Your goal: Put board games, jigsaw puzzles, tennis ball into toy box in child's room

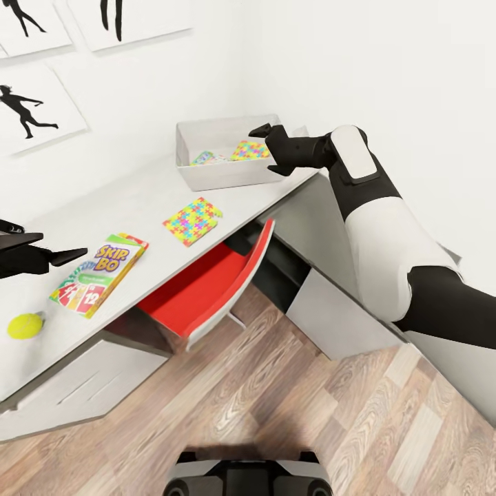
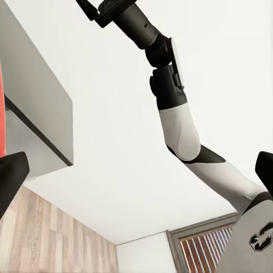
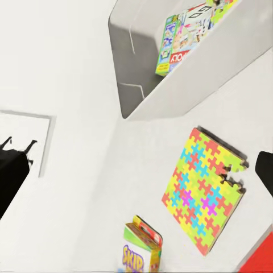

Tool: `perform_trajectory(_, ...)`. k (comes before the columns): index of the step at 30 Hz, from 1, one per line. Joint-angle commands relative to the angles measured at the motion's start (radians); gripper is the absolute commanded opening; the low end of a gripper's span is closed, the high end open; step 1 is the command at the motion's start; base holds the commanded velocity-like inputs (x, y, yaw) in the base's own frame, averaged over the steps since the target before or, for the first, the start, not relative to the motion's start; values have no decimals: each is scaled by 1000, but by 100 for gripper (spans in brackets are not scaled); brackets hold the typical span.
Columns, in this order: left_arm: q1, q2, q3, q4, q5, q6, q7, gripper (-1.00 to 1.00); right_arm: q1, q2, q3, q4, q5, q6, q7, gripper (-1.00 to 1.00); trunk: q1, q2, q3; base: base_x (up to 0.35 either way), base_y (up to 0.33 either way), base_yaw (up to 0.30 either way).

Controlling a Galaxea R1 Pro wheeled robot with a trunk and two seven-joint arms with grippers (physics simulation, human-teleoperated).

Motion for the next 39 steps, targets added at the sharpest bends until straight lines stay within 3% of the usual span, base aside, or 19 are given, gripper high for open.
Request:
perform_trajectory(1, -2, 1, -5, 1, 1, 11, -7, 100, -1, 1, -5, -1, -10, 3, -10, 100, 0, -2, 0, -252, 165, 0)
perform_trajectory(16, -2, 0, -5, 1, 0, 11, -7, 100, -1, 1, -1, -1, -10, 2, -9, 100, 0, -2, 25, -115, 94, 34)
perform_trajectory(39, -2, -4, -7, 1, -1, 11, -7, 100, 3, 1, 1, -1, -10, 1, -9, 100, 0, -2, 61, -3, 2, 148)
